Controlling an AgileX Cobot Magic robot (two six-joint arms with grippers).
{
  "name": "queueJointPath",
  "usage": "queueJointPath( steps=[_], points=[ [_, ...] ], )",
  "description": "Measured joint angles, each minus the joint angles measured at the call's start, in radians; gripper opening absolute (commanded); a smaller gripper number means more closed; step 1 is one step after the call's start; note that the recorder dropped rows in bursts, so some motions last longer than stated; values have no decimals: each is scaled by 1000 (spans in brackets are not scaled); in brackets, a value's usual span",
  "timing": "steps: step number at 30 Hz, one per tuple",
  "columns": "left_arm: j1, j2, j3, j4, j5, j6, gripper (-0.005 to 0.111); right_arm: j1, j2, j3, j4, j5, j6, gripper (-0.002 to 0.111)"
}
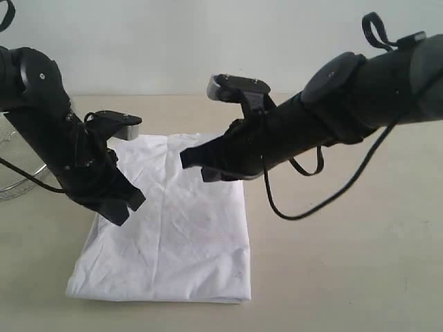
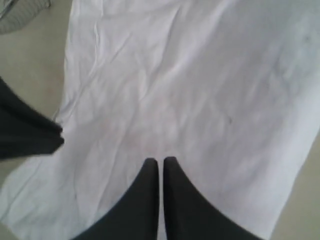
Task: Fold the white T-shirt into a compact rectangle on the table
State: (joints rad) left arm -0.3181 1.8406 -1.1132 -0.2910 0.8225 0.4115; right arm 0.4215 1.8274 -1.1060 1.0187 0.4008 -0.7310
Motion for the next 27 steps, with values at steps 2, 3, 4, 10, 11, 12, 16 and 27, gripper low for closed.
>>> queueJointPath(
  steps=[2,3,4,10,11,12,16,27],
  points=[
    [0,13,10,0,4,0,5,-33,43,-65,0,32,14,0],
    [0,18,17,0,7,0,5,-47,62,-88,0,46,17,0],
    [0,19,26,0,7,0,5,-64,86,-113,0,61,18,0],
    [0,19,75,0,10,2,5,-122,213,-186,0,113,27,0],
    [0,19,82,0,11,2,5,-125,231,-188,-2,113,27,0],
    [0,19,87,0,11,2,5,-125,245,-190,-8,113,27,0],
    [0,19,111,0,11,2,5,-126,297,-190,-21,96,40,0],
    [0,19,137,0,7,2,5,-142,306,-250,-45,153,74,0]
  ],
)
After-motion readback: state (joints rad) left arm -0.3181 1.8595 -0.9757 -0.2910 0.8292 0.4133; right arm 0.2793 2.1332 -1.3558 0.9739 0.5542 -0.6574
